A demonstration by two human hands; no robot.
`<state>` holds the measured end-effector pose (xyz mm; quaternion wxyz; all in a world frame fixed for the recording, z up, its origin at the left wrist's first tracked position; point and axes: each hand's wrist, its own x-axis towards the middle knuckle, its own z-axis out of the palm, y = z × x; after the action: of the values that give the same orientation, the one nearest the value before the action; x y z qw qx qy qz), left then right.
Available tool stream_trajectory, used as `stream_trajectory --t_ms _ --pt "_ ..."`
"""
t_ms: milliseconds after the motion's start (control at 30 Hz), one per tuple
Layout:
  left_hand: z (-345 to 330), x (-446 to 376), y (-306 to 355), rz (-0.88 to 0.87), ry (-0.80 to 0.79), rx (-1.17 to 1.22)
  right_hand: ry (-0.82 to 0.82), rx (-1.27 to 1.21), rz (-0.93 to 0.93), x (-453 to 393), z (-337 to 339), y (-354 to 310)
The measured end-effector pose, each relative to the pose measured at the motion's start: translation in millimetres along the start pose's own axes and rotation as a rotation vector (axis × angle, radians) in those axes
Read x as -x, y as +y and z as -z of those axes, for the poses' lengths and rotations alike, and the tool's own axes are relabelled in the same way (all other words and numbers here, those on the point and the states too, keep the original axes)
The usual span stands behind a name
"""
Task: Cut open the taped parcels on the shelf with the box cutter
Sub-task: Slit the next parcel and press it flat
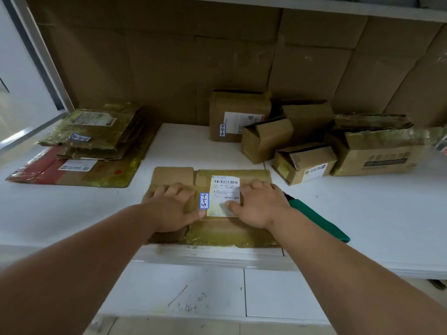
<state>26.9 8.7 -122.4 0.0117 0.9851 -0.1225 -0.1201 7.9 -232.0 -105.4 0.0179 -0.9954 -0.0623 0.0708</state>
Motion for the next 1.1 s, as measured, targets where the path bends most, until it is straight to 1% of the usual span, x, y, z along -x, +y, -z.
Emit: stream_trajectory --t_ms 33,67,133,200,233,300,367,400,467,567,667,767,900,1100 --pt "4 -4 1 0.02 0.035 0.003 0.033 -0.009 0.018 -2 -2 -3" --pt "4 -6 4 0.034 0.061 -0.009 0.027 -0.008 0.043 -1 -8 -6" --pt "-2 -5 12 0.029 0.076 -0.081 -0.044 0.004 0.056 0 -22 -8" --pt "-3 -8 15 0.018 0.12 -0.117 -0.076 0.009 0.052 -10 -20 -5" --pt "0 -12 15 0.019 0.146 -0.114 -0.07 0.015 0.053 -17 -15 -3" --pt "5 -20 15 0.001 0.209 -0.115 -0.001 0.019 0.053 -28 -8 -2" --pt "1 -25 16 -0.03 0.262 -0.068 0.04 0.011 0.048 -33 -12 -2" --pt "-3 -26 16 -0.034 0.258 -0.011 0.019 0.009 0.044 -33 -18 -1" --pt "-10 -31 14 -0.032 0.189 0.07 -0.025 -0.005 0.035 -35 -28 1" --pt "-5 -41 7 -0.049 0.077 0.003 -0.033 -0.03 0.031 -42 -32 4" --pt "6 -50 7 -0.052 0.019 -0.092 -0.019 -0.015 0.033 -43 -31 5" --pt "10 -54 8 -0.046 0.01 -0.152 0.014 -0.005 0.046 -43 -31 5" --pt "3 -57 8 -0.005 0.031 -0.077 0.109 -0.089 0.003 -41 -37 5" --pt "-3 -55 7 0.009 0.015 -0.006 -0.012 -0.039 -0.046 -46 -32 4"
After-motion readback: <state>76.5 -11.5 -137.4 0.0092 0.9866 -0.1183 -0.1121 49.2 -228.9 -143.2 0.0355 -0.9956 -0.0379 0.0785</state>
